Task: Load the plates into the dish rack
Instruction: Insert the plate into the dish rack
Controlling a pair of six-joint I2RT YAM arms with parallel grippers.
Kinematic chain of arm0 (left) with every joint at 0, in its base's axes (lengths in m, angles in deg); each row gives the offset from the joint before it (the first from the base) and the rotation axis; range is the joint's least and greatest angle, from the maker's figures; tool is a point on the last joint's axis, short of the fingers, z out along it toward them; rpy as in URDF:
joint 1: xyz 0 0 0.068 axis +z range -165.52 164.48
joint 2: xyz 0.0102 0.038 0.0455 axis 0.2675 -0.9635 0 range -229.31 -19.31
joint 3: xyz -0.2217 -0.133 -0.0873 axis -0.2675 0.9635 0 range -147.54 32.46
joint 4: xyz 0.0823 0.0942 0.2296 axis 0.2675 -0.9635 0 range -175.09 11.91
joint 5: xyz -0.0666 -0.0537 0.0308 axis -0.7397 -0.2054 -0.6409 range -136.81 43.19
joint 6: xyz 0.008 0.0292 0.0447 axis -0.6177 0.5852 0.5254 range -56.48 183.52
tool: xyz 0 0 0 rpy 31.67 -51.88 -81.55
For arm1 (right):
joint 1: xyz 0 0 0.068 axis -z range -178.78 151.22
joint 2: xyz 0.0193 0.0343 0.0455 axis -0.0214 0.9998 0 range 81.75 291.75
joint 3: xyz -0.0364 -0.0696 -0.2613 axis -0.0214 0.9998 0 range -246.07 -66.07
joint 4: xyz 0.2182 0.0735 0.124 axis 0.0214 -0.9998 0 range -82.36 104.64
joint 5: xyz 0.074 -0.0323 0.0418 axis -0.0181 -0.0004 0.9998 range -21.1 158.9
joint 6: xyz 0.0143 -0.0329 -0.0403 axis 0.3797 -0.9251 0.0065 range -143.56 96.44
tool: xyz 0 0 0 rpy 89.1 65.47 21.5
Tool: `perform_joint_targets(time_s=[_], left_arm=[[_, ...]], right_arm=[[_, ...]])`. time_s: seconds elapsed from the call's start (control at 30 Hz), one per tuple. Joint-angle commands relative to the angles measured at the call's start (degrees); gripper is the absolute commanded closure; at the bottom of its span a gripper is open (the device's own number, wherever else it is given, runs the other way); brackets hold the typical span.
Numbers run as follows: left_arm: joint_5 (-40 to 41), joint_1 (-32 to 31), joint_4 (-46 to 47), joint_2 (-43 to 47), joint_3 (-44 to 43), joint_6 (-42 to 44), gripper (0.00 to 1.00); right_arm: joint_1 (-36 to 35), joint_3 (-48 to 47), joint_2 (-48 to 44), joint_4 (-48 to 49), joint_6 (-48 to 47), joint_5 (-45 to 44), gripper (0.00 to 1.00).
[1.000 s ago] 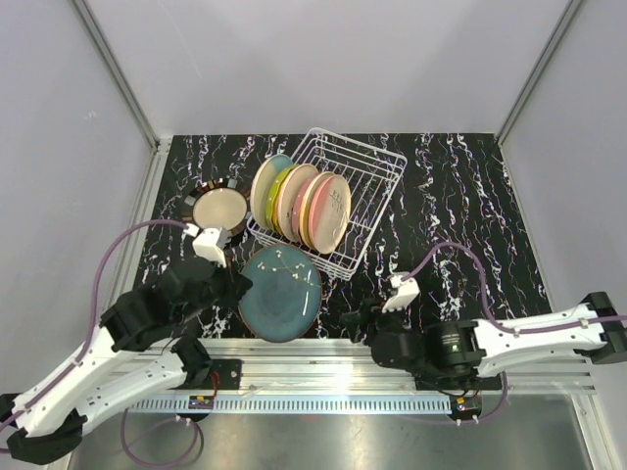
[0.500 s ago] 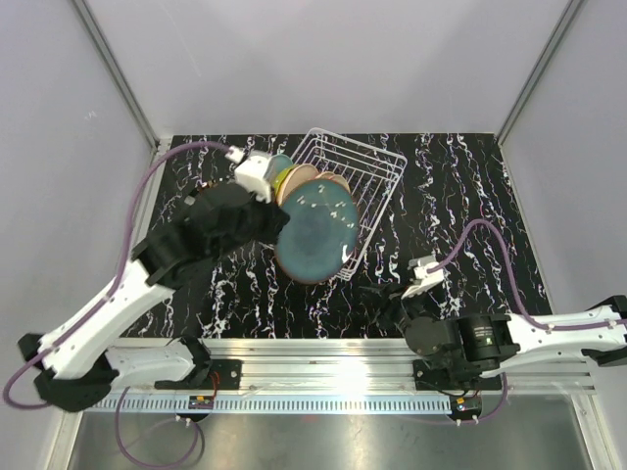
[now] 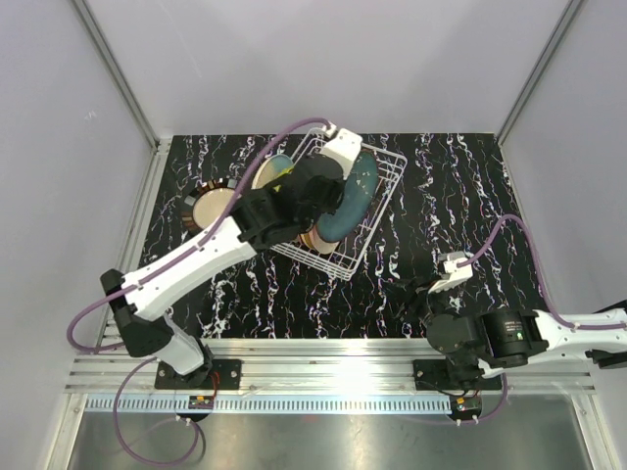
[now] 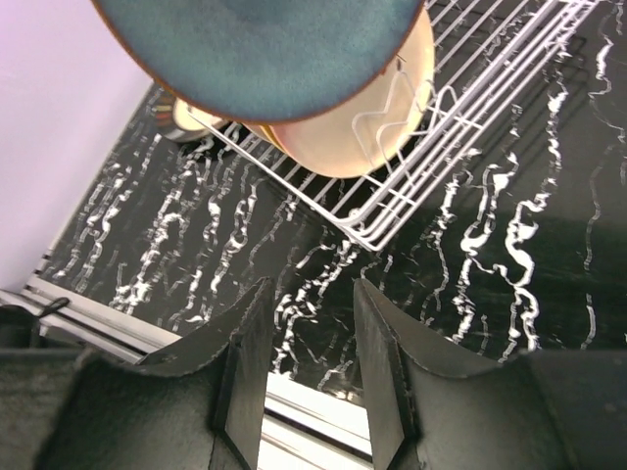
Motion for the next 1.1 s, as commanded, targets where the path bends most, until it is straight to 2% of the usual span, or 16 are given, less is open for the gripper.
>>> perform_joint_targets(time_s=[0.0,0.2,0.47,1.07], left_arm=[[10.04,-1.74,11.96,-1.23,-4.69,5.56,1.00],[13.74,-1.74,12.58,-5.28,-5.04,7.23,1.00],[18.57,-1.83,11.35,-9.33,-5.48,6.01,1.00],[17.70,-1.74,6.69,-17.50,-7.24,-1.81,1.00]], right_arm=[[-0.27,-1.93,-1.22,-5.55,4.80,-3.50,0.55],[-0.27,-0.35,-4.65,-7.84,7.36,-2.62,0.55],[-0.27,-0.61,-2.98,-9.07,8.24,-2.45,0.54],[-0.27,0.62,-4.74,-12.94,12.28,-1.57,0.54]])
